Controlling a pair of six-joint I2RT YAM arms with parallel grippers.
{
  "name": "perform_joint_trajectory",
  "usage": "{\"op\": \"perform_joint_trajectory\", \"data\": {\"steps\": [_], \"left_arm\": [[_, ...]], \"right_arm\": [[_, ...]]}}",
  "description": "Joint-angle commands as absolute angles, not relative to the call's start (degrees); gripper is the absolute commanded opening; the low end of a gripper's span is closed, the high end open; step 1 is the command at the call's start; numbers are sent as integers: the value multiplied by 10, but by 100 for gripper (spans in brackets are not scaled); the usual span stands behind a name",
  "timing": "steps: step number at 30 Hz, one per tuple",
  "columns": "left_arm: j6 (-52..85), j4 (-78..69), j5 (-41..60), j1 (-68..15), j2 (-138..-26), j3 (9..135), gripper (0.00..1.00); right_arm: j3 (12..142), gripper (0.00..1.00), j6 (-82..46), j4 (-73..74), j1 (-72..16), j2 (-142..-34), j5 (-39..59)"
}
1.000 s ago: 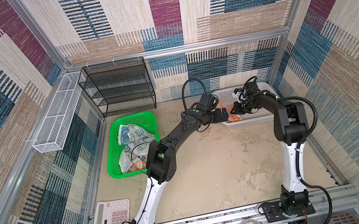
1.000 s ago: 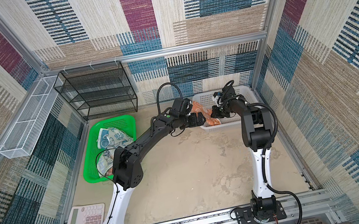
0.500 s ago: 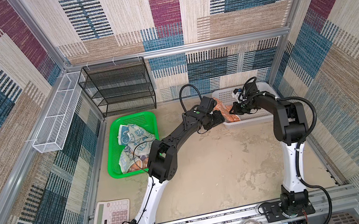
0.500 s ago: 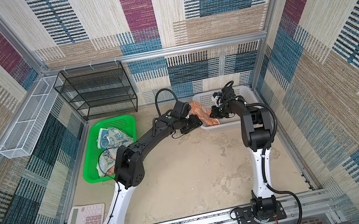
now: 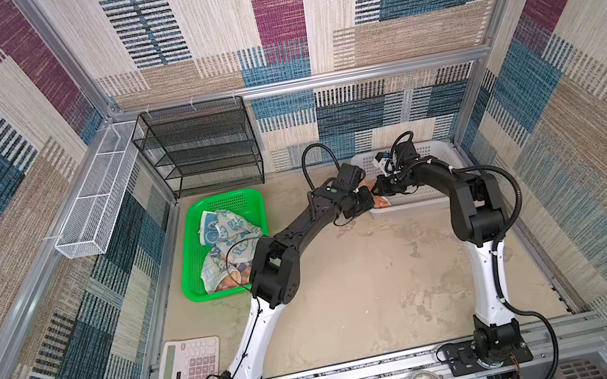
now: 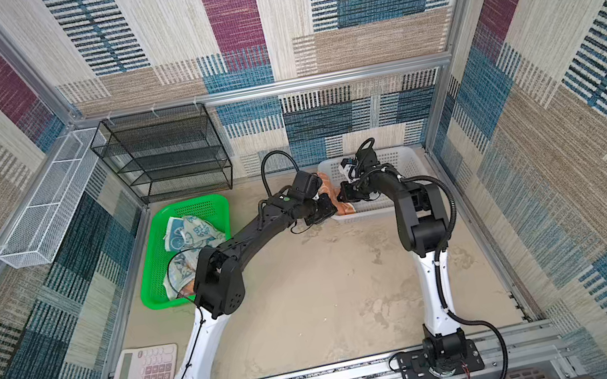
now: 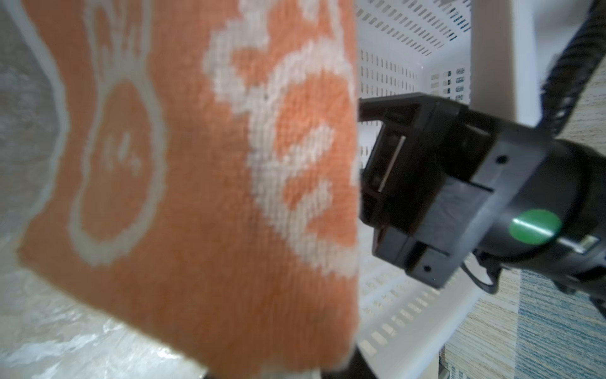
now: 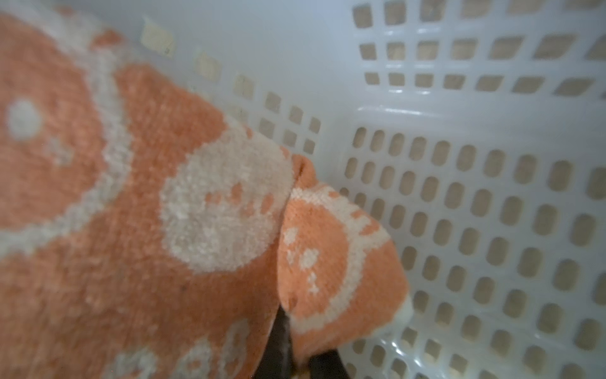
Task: Fold and stack the towels
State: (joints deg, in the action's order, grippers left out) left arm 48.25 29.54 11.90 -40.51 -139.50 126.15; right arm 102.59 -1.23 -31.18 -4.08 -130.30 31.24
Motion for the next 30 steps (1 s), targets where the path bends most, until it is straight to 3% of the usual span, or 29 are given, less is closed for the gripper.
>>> {"op": "perform_joint_trajectory", "data": {"steps": [1,14,30], "left_arm": [[486,302,107,-403,-1396,1267,29],[487,289,105,-397,-1353,1214,27],[492,286,109,-396,-1346,1209,27]], "right_arm": [[1032,0,-3,-319,-37,-1295,299],[1016,0,20,-336,25,-1274,262],[1035,0,77,-415,37,-1270,105]]}}
